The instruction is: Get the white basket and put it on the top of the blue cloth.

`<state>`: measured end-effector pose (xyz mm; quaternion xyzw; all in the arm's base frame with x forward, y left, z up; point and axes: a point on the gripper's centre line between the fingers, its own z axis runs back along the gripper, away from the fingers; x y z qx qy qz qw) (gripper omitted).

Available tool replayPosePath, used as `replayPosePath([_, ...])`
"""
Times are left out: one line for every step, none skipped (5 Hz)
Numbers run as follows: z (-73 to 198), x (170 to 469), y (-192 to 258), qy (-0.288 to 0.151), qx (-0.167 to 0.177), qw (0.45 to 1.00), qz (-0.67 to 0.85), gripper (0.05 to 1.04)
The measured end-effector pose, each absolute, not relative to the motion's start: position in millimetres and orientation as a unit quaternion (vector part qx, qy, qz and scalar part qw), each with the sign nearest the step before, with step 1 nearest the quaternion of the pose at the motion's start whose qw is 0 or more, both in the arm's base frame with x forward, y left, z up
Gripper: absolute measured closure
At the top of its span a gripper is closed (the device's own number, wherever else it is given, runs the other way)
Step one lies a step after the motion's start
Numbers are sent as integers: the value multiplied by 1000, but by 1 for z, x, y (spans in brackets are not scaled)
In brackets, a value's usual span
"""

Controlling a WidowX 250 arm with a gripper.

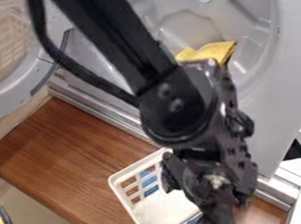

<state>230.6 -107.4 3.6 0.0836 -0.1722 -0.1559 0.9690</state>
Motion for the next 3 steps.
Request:
replayPosePath([18, 226, -107, -190, 68, 966, -162, 73])
replayPosePath([44, 215, -104, -228, 25, 961, -156, 79])
replayPosePath([66, 212, -92, -282, -55, 948, -140, 81])
